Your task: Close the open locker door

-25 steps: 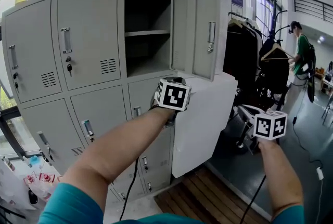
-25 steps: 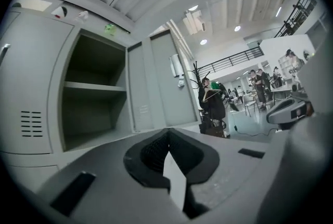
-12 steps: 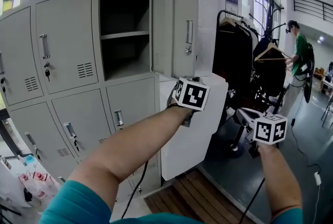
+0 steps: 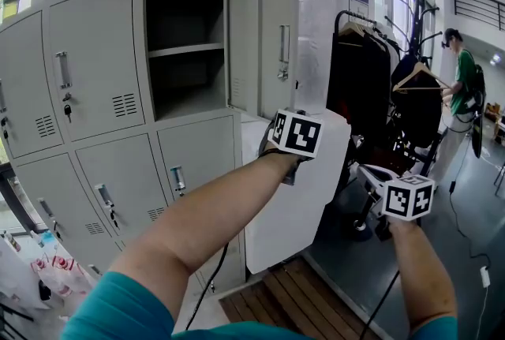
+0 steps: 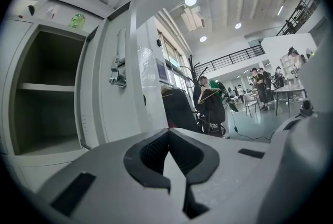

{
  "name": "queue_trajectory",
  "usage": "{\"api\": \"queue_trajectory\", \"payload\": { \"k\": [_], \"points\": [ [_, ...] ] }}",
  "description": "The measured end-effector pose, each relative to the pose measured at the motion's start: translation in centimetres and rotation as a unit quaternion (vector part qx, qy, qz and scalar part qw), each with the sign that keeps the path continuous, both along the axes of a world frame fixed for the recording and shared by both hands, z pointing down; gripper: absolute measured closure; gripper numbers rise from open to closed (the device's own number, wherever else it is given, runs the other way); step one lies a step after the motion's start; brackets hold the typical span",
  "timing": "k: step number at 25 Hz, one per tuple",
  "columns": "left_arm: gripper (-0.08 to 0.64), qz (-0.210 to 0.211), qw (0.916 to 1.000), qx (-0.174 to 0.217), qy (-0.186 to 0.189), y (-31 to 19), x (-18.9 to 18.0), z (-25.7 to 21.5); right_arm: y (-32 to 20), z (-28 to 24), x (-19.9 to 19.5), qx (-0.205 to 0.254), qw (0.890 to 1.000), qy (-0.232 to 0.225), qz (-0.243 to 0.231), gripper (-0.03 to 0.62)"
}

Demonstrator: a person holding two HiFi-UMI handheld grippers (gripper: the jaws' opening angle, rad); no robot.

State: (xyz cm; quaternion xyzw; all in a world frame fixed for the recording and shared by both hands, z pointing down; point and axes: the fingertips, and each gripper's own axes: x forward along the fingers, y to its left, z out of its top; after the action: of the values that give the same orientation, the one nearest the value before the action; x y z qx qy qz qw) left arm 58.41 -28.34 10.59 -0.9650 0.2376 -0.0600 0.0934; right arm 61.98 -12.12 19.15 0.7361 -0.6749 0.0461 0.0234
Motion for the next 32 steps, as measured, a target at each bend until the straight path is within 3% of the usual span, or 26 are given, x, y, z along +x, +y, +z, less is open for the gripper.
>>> {"api": "queue_trajectory", "payload": {
  "k": [12, 20, 25, 28, 32],
  "points": [
    [0.560, -0.050, 0.9986, -0.013, -0.004, -4.3, -1.9, 1.0, -1.4, 0.8, 0.0, -0.001, 1.000, -0.008, -0.016, 0.601],
    [0.560, -0.006, 0.9998, 0.015, -0.012, -0.1, -0.1, 1.1, -1.0, 1.5, 0.3, 0.000, 1.000, -0.016, -0.015, 0.601],
    [0.560, 0.012, 0.9998, -0.011, -0.013, 1.6, 2.3, 3.2, 0.0, 2.4, 1.1, 0.001, 1.000, -0.028, -0.008, 0.601],
    [0.560, 0.012, 0.9992, -0.038, 0.004, 0.7, 2.6, 5.6, 0.8, 3.2, 1.7, 0.000, 0.999, -0.037, -0.004, 0.601],
    [0.558, -0.017, 0.9995, -0.002, 0.026, -2.0, 0.8, 7.6, 1.8, 4.0, 2.6, -0.002, 0.999, -0.046, 0.002, 0.601]
  ]
}}
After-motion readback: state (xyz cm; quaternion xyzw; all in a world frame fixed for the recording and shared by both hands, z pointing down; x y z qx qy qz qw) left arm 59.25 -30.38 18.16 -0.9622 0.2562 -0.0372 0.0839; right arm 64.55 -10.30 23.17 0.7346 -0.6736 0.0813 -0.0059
